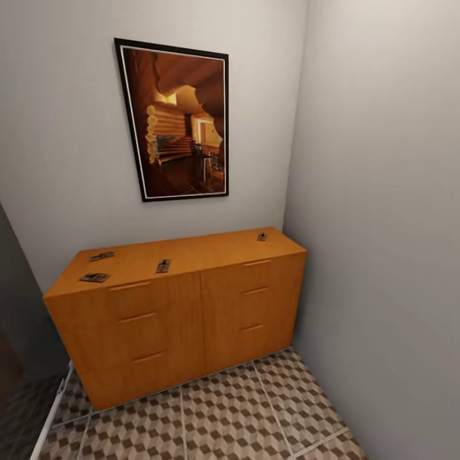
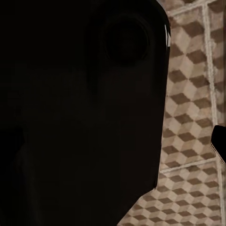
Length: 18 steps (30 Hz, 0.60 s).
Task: Take the four mousetraps from the cabinet in the bathroom and place them on the bathroom floor. Make sure all four end up on the same floor surface, and ensure that at least two of them are either under or directly next to the same bathroom sink.
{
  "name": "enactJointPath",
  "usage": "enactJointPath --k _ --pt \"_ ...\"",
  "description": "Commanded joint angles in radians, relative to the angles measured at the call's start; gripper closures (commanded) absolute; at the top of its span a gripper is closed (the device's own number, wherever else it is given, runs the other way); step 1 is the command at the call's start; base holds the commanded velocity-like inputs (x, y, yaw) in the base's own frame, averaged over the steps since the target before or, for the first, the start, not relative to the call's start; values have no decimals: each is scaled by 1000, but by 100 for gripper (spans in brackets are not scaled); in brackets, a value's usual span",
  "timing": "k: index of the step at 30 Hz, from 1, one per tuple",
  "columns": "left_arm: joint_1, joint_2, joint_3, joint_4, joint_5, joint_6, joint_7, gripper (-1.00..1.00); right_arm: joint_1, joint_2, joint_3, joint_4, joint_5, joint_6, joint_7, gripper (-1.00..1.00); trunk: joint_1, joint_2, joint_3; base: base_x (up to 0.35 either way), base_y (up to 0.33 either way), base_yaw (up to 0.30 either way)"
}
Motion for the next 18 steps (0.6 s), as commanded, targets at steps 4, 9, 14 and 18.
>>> enactJointPath --k 4,9,14,18 --pt "0 0 0 -1 1 0 0 -100 0 0 0 0 0 -2 0 -100 1 0 -1 324 0 0" --pt "0 0 1 -1 1 0 0 -100 0 0 0 0 0 -2 0 -100 1 0 -1 324 0 0" --pt "0 0 1 -1 1 0 0 -100 0 0 0 0 1 -2 0 -100 1 0 -1 324 0 0" --pt "0 0 0 -1 1 0 0 -100 0 0 0 0 2 -2 0 -100 1 0 -1 324 0 0"
